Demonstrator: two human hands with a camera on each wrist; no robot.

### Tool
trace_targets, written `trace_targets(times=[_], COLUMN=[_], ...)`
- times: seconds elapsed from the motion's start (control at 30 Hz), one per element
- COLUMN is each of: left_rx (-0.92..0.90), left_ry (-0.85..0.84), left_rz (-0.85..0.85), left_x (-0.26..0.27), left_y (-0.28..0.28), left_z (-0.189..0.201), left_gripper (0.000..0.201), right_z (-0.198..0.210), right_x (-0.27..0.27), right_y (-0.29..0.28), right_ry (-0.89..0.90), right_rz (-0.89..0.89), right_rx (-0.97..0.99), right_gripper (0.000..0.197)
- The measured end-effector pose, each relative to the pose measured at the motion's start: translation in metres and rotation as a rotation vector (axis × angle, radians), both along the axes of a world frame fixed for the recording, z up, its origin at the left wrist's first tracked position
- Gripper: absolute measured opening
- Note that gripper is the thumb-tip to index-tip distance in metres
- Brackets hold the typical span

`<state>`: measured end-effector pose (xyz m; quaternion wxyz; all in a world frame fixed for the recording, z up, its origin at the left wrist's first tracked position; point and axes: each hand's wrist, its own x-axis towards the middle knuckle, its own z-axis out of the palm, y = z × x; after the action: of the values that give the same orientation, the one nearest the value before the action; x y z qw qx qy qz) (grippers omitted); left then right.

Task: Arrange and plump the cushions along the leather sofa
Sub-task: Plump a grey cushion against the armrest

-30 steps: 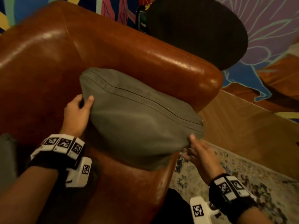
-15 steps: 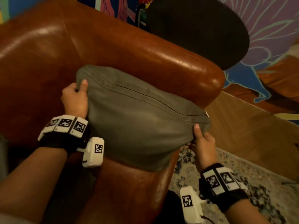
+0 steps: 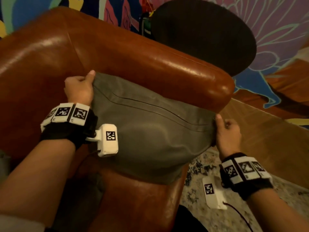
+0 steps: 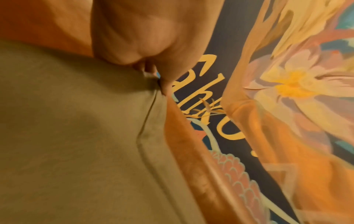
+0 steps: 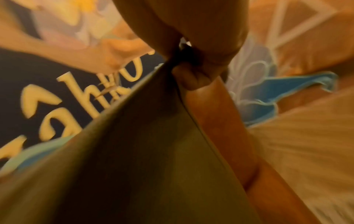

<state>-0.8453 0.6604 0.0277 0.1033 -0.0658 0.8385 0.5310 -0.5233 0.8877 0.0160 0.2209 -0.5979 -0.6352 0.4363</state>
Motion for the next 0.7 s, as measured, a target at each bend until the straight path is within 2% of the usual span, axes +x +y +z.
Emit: trace_targets(times=[0.1,0.17,0.23,0.33,0.43,0.57,0.63,0.7], left_rx=[-0.133,-0.14,-0.149,-0.117,-0.069,-0.024,-0.022,0.06], left_ry=[-0.111,-0.082,-0.018,-0.044,-0.095,-0.307,-0.261,-0.239], left_rz=[0.034,0.036,0.017,0.004,0.05,0.076,0.066,0.031], left_x=[0.006,0.008,0.009,0.007,0.013,0.016,0.009,0.0], left_y=[-0.019,-0.027,-0.028,-0.027,-0.03,-0.029,-0.03,-0.026], left_z=[-0.015,-0.025,-0.02,-0.017,-0.02,-0.014,-0.006,0.001], left_gripper=[0.052,0.045,0.038,0.045,0.049,0.083,0.073,0.068], right_z=[-0.02,-0.027,-0.024,-0.02,-0.021,-0.015,-0.007,-0.004], right_x=[0.016,0.019,0.017,0.019,0.023,0.026,0.027,0.025], right_y=[0.004,0.0,-0.002,0.0,-0.008,-0.017,-0.014,-0.01], right_ry=[-0.076,-0.098,-0.094,-0.048,-0.027,0.034,0.043,0.099], right_rz=[-0.041,-0.046,-0.056,-0.015,-0.056,-0.076,-0.039,-0.045], right_rx=[-0.052,-0.079,-0.077,-0.09,-0.15,-0.266,-0.225,-0.217], right_gripper=[0.071,0.053,0.05,0.047,0.045,0.052,0.047,0.044])
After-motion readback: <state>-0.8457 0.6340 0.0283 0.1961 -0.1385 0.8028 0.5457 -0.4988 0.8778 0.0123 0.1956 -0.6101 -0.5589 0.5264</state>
